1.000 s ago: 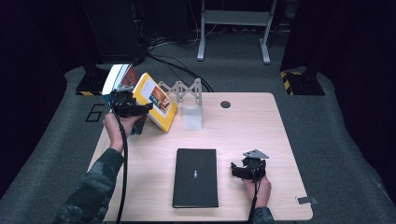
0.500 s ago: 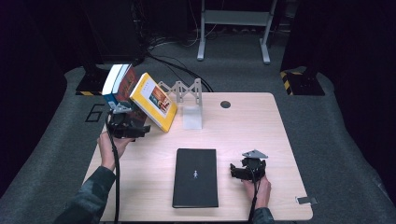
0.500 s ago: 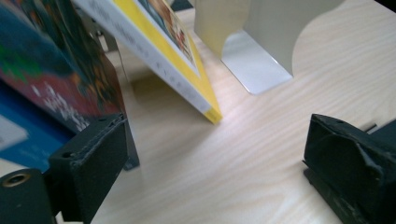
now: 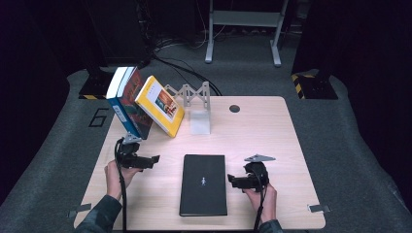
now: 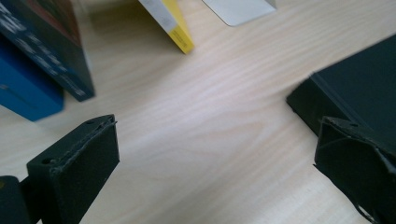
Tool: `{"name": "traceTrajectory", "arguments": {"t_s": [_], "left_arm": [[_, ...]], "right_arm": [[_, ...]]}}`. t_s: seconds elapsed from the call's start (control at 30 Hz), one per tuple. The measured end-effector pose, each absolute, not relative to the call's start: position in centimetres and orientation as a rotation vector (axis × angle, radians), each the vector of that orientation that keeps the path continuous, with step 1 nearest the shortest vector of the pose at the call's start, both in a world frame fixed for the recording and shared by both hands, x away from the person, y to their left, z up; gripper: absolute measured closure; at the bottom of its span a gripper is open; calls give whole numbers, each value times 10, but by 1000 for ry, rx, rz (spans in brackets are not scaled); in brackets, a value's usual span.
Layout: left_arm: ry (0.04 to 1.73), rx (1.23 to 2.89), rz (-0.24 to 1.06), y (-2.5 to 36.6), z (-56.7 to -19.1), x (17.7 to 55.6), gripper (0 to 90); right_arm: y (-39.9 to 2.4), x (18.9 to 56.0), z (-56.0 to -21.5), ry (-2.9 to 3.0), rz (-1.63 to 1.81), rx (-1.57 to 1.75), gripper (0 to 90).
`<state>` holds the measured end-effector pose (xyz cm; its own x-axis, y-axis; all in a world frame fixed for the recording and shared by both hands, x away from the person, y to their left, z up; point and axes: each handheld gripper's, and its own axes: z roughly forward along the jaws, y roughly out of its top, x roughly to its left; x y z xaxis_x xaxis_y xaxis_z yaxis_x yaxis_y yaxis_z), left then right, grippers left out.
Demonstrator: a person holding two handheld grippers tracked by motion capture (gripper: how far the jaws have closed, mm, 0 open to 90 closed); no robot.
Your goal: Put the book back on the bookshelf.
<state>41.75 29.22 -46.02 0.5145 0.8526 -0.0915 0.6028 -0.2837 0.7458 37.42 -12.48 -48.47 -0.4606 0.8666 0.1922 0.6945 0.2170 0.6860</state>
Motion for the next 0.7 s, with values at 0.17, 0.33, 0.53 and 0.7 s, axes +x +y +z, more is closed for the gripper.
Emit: {"name": "traceTrajectory", "arguments": {"t_s": [0.17,0.33,0.53,0.7], "left_arm": [[1175,2024,412,282,-474,407,0],[1147,2066,389,269,-484,398,0],[1099,2128,391,255,-491,392,0],[1082,2140,351,245,-497,388,0]], "right_arm": [[-96,371,-481,2362,1044,1446,151],[-83,372,-484,2413,1026,1456,191],[-76,369,-483,2426,1024,1456,260],[-71,369,-485,2451,1024,1423,288]]}}
